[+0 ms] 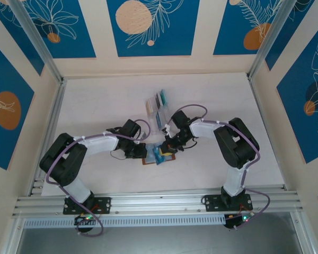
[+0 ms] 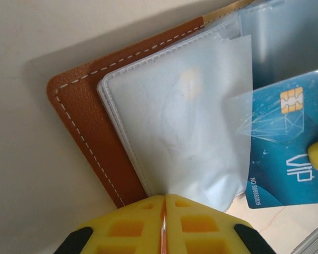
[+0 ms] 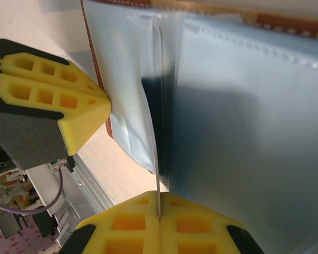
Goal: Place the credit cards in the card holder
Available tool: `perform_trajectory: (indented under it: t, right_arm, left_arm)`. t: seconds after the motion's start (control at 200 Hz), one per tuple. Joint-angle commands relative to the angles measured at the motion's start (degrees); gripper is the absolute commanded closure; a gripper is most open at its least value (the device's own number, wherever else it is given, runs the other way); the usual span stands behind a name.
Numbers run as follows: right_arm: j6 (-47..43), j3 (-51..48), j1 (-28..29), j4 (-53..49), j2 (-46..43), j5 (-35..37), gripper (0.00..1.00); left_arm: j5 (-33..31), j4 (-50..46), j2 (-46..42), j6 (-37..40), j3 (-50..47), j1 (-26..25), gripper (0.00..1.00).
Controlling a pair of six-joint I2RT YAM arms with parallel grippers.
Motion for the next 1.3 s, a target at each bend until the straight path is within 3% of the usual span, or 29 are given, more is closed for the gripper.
perform_trajectory:
  t: [0.0, 1.295]
  right_arm:
    - [-1.6, 1.8, -0.3, -1.3, 1.2, 1.5, 1.00]
    - [6.6, 1.4, 1.4, 5.1, 5.7, 1.8, 1.00]
  left_arm:
    - [-2.6, -3.3, 1.4, 1.3, -2.1, 0.9, 0.91]
    - [-2.1, -2.2, 1.3, 1.3, -3.6, 0.9, 0.91]
